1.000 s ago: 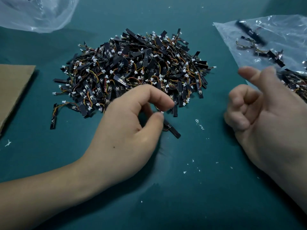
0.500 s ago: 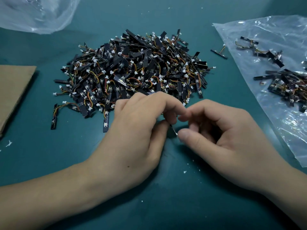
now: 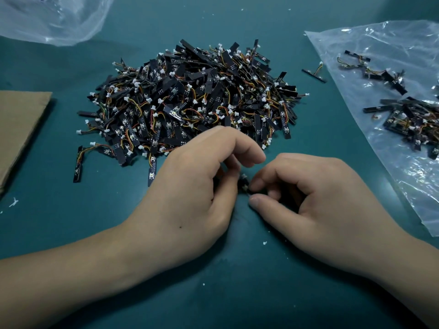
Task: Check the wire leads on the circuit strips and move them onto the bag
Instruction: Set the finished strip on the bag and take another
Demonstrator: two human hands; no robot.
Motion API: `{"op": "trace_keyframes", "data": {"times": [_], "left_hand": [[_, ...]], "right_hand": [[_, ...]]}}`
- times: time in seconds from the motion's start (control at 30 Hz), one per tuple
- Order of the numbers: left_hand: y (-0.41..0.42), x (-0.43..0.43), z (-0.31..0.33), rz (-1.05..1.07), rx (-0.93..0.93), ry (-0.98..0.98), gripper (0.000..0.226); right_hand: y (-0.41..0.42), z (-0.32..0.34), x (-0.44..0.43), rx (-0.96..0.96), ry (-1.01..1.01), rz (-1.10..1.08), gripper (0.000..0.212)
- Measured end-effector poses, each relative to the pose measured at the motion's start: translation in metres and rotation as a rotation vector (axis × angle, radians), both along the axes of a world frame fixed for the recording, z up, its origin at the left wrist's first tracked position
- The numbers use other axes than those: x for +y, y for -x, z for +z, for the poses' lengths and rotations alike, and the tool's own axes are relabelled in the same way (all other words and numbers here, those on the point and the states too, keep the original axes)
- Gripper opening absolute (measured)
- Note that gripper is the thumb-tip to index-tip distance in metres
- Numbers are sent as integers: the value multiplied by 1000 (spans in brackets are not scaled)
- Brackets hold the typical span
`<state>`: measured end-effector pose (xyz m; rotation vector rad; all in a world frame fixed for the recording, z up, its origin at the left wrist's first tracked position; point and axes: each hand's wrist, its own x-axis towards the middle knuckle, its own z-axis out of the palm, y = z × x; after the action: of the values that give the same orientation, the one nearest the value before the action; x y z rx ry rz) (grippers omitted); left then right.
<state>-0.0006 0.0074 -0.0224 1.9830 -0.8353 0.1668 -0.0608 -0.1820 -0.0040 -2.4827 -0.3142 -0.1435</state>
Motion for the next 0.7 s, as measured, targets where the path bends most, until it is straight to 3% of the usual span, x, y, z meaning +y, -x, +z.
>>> {"op": "trace_keyframes", "data": {"times": [0.2,0.33,0.5,0.7], "left_hand": [[2,2,4,-5,-50,-76,42],[5,1,10,-8,17,-61,46],[3,3,10,-34,6,-108,33],[3,-5,-10,-13,24,-126,41]], "right_hand": [[3,1,0,-6,55,42,14],[1,-1,-3,-25,26,49,10],[1,-3,-2,-43,73,35,18],[-2,-4,-4,-65,19,25,21]]}}
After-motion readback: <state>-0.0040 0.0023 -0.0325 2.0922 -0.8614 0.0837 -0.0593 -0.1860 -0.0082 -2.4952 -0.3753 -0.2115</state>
